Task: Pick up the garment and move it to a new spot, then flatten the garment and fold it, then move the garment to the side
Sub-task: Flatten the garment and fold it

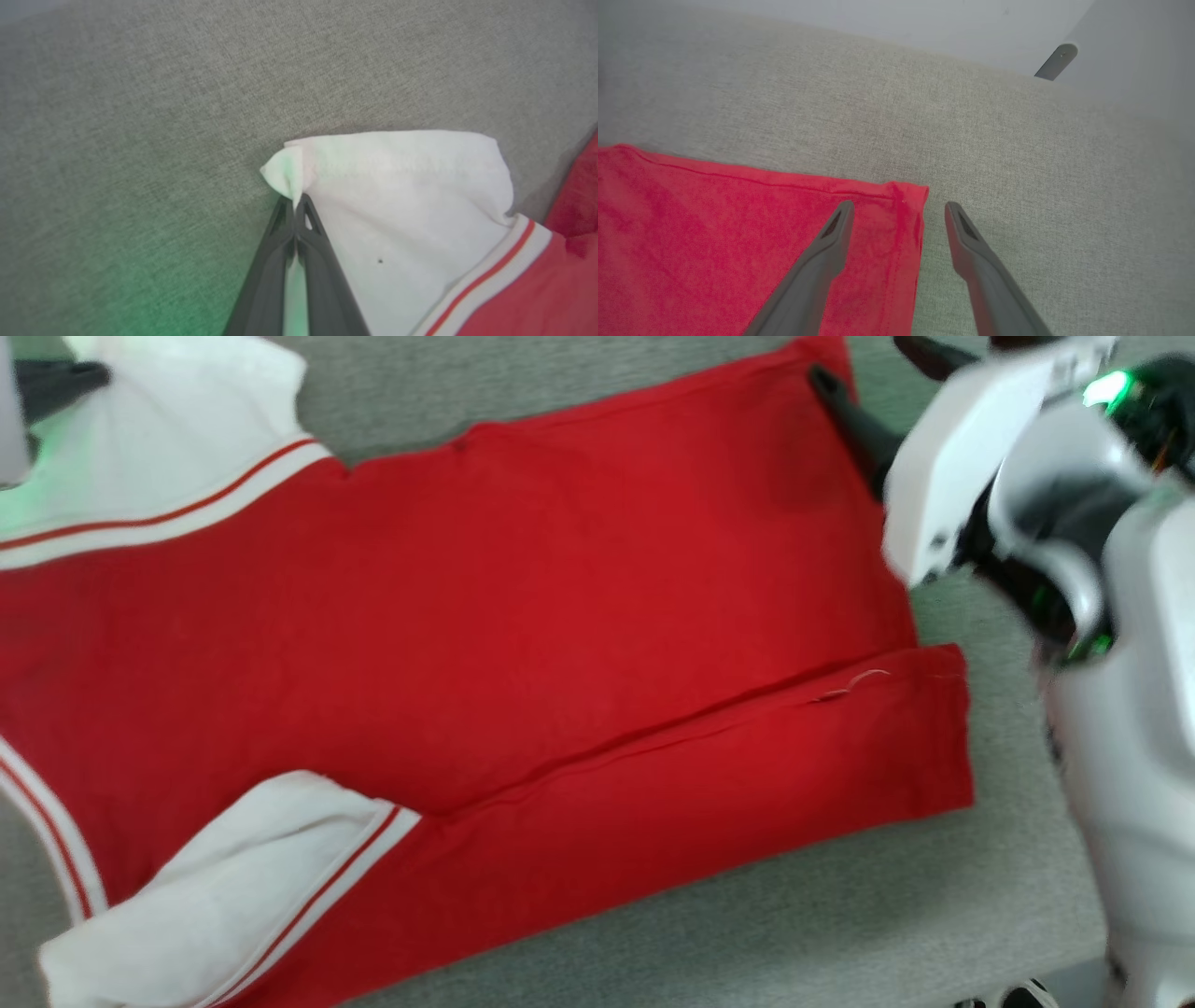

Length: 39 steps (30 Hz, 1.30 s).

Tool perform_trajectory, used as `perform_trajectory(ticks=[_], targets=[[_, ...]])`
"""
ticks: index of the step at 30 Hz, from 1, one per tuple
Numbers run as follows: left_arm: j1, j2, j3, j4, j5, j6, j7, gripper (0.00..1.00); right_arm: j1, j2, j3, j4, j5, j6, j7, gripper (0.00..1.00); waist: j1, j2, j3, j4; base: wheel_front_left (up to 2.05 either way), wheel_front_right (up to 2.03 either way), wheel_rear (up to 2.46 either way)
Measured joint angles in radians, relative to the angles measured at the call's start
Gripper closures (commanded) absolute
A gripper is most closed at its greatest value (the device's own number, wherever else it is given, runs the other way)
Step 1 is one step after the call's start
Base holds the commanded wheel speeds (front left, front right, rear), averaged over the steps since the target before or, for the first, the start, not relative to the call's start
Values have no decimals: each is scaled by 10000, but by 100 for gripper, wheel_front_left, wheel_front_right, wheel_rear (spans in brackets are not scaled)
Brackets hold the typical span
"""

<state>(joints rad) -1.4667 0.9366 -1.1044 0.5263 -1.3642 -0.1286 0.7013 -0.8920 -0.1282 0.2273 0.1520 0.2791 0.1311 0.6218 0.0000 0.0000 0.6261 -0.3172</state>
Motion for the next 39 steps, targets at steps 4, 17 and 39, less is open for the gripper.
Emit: perform_trajectory(ticks=[4, 17, 39], targets=[[-174, -192, -228, -61, -79, 0, -159, 100, -1077, -167, -278, 918, 711, 0, 1954, 0, 0, 0, 83, 300, 0, 0, 0], [-651, -541, -965, -477, -326, -2, -832, 100, -2197, -685, -92, 2865, 1369, -8, 3127, 100, 0, 0, 346, 999, 0, 0, 0], [1823, -364, -1553, -3833, -1237, -4, -5066, 100, 1511, -3279, 1009, 828, 2974, -2, 744, 100, 0, 0, -2202, 2104, 0, 0, 0]])
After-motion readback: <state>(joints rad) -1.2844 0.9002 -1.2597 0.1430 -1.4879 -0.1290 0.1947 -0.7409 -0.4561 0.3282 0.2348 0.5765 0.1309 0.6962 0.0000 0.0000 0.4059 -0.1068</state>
